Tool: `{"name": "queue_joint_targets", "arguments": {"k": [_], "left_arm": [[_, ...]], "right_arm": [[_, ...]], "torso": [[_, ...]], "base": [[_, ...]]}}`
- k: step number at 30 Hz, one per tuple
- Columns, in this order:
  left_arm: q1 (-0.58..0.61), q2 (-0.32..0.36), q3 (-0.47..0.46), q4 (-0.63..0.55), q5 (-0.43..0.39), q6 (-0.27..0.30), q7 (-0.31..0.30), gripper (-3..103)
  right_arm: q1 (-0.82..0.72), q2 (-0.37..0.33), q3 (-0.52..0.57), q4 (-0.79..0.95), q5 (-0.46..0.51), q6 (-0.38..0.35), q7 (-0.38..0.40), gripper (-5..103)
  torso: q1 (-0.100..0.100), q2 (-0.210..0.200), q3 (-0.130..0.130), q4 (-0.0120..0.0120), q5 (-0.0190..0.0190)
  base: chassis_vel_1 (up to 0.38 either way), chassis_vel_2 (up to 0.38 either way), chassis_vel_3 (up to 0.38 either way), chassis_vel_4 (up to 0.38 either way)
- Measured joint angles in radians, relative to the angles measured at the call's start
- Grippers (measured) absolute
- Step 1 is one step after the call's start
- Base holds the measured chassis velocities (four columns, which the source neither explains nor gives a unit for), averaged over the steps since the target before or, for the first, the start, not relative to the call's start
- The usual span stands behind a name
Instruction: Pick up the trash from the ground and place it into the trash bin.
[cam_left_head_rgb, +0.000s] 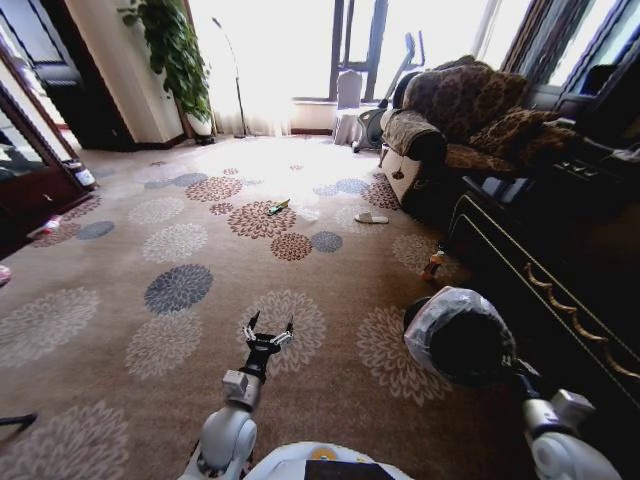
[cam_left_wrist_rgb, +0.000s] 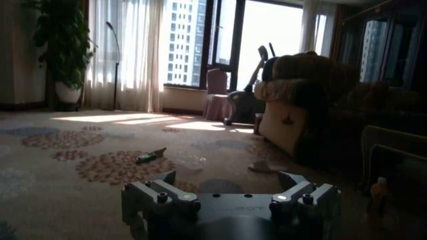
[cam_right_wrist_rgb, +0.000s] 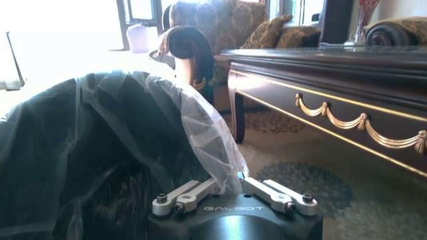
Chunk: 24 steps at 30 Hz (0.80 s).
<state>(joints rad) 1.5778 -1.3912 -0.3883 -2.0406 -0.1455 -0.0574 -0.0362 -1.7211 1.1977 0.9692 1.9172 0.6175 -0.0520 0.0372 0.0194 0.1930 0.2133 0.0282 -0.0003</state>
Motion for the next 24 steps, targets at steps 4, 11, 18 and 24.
{"name": "queue_joint_targets", "arguments": {"k": [4, 11, 18, 24], "left_arm": [[-0.029, 0.021, 0.0, 0.027, -0.01, 0.005, 0.005, 100], [-0.106, 0.085, 0.008, 0.099, -0.088, 0.059, 0.02, 100], [-0.15, 0.154, 0.01, 0.088, -0.211, 0.206, 0.07, 100], [-0.134, 0.197, 0.005, 0.067, -0.244, 0.256, 0.126, 100]], "right_arm": [[-0.001, 0.007, 0.001, -0.016, 0.003, 0.059, -0.006, 1], [0.012, 0.008, 0.001, -0.046, 0.005, 0.138, -0.006, 1], [0.002, 0.027, -0.002, -0.047, 0.0, 0.163, -0.02, 1], [-0.002, 0.039, -0.007, -0.056, -0.003, 0.173, -0.024, 1]], "torso": [[0.0, 0.0, 0.0, 0.0001, 0.0003], [0.0, 0.0, 0.0, 0.0001, -0.0001], [0.0, 0.0, 0.0, 0.0, 0.0002], [0.0, 0.0, 0.0, 0.0001, 0.0002]], "base": [[0.0, 0.0, 0.0, 0.0], [0.0, 0.0, 0.0, 0.0], [0.0, 0.0, 0.0, 0.0], [0.0, 0.0, 0.0, 0.0]]}}
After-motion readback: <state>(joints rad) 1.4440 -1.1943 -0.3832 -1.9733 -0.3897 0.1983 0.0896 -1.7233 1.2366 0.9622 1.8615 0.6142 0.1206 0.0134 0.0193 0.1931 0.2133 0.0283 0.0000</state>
